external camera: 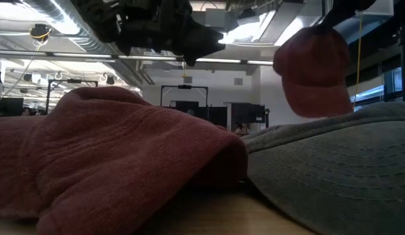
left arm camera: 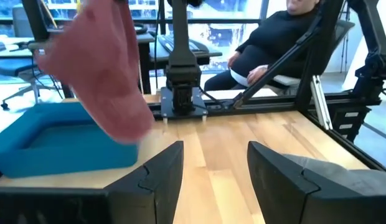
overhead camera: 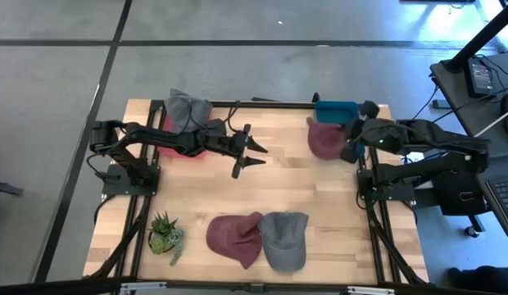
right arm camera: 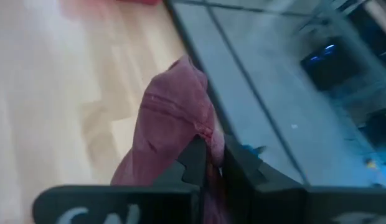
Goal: Pick & Place hat
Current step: Put the top red cap into the blue bin
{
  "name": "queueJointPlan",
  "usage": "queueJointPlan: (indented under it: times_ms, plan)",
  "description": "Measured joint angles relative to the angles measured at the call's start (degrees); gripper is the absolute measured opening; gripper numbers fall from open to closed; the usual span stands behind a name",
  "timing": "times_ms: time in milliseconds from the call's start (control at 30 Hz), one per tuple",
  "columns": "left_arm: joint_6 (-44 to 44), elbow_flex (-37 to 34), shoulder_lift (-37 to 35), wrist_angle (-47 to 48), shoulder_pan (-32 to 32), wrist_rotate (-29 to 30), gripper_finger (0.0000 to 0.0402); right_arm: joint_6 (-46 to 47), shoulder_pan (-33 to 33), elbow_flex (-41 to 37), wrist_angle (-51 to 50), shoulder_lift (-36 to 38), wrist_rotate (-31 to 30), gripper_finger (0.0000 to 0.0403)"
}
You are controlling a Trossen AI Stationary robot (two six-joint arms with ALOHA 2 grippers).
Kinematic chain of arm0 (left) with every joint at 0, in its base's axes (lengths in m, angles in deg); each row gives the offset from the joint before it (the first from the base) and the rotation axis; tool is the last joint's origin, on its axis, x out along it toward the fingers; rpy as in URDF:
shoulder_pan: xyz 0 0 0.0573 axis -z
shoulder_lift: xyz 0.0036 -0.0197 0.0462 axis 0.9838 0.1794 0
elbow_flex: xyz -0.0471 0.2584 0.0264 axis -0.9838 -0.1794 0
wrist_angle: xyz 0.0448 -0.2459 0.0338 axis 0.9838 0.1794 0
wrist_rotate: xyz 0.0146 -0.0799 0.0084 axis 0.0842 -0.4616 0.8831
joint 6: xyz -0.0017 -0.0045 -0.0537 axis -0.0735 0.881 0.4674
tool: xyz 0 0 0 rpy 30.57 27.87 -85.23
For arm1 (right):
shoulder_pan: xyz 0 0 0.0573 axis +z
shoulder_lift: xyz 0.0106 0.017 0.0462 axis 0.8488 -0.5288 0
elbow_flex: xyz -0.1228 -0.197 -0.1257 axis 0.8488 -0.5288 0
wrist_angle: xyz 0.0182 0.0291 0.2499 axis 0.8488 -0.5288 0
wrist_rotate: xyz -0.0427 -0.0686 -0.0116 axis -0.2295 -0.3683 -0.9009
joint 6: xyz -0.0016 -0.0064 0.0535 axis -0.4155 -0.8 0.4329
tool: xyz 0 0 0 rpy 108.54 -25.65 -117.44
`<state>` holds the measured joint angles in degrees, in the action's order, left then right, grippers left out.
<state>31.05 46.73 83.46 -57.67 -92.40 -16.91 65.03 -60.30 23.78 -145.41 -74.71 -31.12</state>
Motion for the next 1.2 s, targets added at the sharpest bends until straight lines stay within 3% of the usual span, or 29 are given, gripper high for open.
queueJointPlan:
  times_ms: [300,500,767,1200]
  plan:
    - [-0.1,0.0,0.0,0.0,0.0,0.1,0.0173,-6.3,-1.7,1.7,-7.2,-0.1,-10.0,0.0035]
    - [-0.1,0.0,0.0,0.0,0.3,0.1,0.0171,-6.4,-4.1,-3.8,-6.7,0.1,-10.3,0.0035]
    - [-0.1,0.0,0.0,0.0,0.4,0.1,0.0175,-10.8,-7.4,-12.0,1.4,0.1,-13.1,0.0035]
    - [-0.1,0.0,0.0,2.8,0.8,0.1,0.0171,-14.5,-12.5,-12.0,5.5,0.3,-14.1,0.0035]
